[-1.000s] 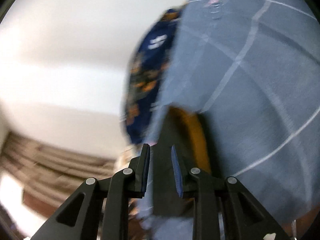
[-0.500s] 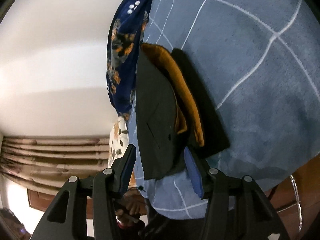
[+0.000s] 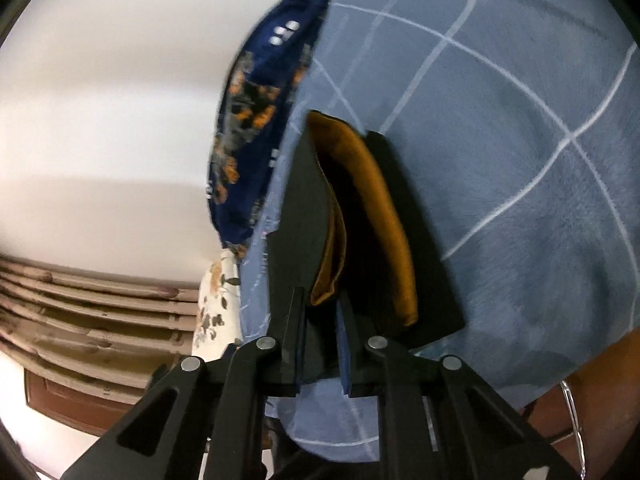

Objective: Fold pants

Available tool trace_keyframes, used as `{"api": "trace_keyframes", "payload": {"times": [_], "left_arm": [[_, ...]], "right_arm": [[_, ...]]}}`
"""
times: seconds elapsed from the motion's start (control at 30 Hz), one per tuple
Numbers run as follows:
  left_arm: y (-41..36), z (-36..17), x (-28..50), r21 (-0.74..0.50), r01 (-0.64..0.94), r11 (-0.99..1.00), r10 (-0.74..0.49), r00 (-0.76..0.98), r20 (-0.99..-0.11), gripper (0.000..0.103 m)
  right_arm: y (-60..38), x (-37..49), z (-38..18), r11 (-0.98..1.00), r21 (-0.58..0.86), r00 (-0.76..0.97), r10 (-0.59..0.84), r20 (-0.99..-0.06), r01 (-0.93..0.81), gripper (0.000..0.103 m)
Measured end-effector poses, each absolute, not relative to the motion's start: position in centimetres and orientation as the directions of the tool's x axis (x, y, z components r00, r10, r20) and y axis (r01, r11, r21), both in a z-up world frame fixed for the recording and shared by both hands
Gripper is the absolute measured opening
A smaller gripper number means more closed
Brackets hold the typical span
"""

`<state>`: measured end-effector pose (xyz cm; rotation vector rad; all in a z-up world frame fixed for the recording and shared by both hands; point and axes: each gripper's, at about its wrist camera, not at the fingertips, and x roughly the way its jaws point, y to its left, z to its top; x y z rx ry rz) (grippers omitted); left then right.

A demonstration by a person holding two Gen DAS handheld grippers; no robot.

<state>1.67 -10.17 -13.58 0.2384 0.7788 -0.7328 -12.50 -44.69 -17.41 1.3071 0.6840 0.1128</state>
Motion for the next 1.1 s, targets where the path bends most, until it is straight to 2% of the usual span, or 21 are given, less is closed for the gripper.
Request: {"api": "trace_keyframes", "payload": {"times": [0.1, 0.23, 0.33, 0.6, 0.63, 0.67, 0.73, 0.8, 0.97, 1.1], "left_arm": [[-10.2, -13.7, 1.7, -0.066, 0.678, 0.732, -0.510, 0.481, -0.713, 0.081], [-10.3, -14.2, 1.7, -0.066, 0.682, 0.728, -0.501, 0.464, -0.730, 0.081], [-10.5, -14.3, 1.7, -0.055, 0.686, 0.725, -0.495, 0.465, -0.734, 0.081], [-10.5, -14.6, 2.1, -0.078, 0.677, 0.732, -0.493, 0.447, -0.747, 0.081], [-10.5, -14.7, 2.2, -0.079, 0.677, 0.732, -0.492, 0.445, -0.748, 0.081], [-10.5, -14.7, 2.2, -0.078, 0.677, 0.732, -0.491, 0.445, -0.749, 0.081], [-10.4, -14.7, 2.3, -0.077, 0.676, 0.733, -0.490, 0.446, -0.748, 0.081], [-10.4, -14.7, 2.3, -0.080, 0.675, 0.733, -0.492, 0.446, -0.747, 0.081], [-10.4, -14.9, 2.4, -0.085, 0.675, 0.733, -0.491, 0.438, -0.753, 0.081], [-10.5, -15.2, 2.5, -0.085, 0.673, 0.735, -0.483, 0.432, -0.762, 0.081]], "right_arm": [[-44.0, -13.4, -16.8, 0.305, 0.903, 0.793, 0.445, -0.416, 0.303, 0.013], [-43.7, -14.2, -20.0, 0.264, 0.880, 0.754, 0.454, -0.474, 0.394, 0.010], [-44.1, -14.9, -22.5, 0.184, 0.885, 0.760, 0.457, -0.462, 0.428, 0.009], [-44.5, -14.7, -23.1, 0.134, 0.890, 0.758, 0.479, -0.443, 0.436, 0.009], [-44.5, -14.9, -23.1, 0.141, 0.887, 0.754, 0.478, -0.450, 0.440, 0.014], [-44.5, -14.8, -22.8, 0.149, 0.883, 0.750, 0.476, -0.459, 0.445, 0.027], [-44.5, -14.6, -22.0, 0.211, 0.852, 0.727, 0.449, -0.520, 0.479, 0.046], [-44.5, -14.4, -21.3, 0.276, 0.822, 0.708, 0.418, -0.569, 0.497, 0.047], [-44.7, -13.8, -20.7, 0.322, 0.809, 0.701, 0.405, -0.587, 0.492, 0.047], [-44.5, -13.6, -20.5, 0.362, 0.794, 0.698, 0.383, -0.605, 0.489, 0.037]]}}
